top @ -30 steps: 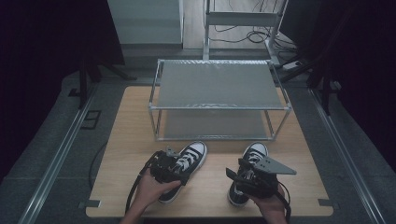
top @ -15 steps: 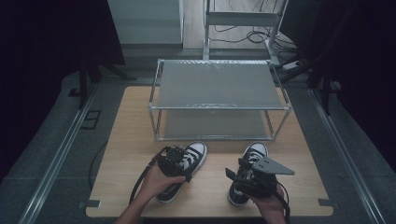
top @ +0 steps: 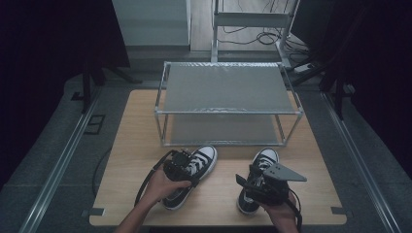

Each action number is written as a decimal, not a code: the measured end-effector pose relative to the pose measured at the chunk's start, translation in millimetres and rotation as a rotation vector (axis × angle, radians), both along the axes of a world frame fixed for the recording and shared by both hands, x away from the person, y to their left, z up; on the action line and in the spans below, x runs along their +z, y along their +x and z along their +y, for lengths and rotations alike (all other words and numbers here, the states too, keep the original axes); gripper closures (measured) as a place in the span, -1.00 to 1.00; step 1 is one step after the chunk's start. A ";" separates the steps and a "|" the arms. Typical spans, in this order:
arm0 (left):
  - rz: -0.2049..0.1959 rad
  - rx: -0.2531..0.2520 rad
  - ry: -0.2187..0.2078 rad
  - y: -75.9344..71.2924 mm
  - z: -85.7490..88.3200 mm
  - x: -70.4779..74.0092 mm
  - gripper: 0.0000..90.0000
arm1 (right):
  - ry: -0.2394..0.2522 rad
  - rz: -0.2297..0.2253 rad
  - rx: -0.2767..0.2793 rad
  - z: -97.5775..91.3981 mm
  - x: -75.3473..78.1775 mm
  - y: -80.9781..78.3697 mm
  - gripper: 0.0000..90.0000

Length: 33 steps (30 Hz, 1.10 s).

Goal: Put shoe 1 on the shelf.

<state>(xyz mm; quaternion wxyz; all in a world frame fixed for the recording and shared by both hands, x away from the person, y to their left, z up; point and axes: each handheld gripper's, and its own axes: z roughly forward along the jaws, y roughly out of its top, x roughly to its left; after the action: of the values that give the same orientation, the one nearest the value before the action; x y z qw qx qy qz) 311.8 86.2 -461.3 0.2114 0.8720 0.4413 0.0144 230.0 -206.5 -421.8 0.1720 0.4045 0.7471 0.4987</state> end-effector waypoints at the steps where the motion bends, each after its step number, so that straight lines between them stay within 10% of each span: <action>1: -0.021 -0.016 -0.015 -2.0 -0.8 8.2 -0.66 | 0.000 0.002 -0.004 -1.7 0.3 0.5 -0.15; 33: -0.121 -0.196 -0.090 11.7 -37.1 101.3 -0.65 | 0.052 -0.008 -0.063 -20.8 7.4 1.8 -0.13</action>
<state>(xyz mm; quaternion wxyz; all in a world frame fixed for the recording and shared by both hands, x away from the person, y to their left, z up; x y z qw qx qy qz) 323.5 49.1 -360.1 0.2771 0.8981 0.3406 0.0263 231.7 -227.3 -414.5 0.1801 0.4299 0.7202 0.5138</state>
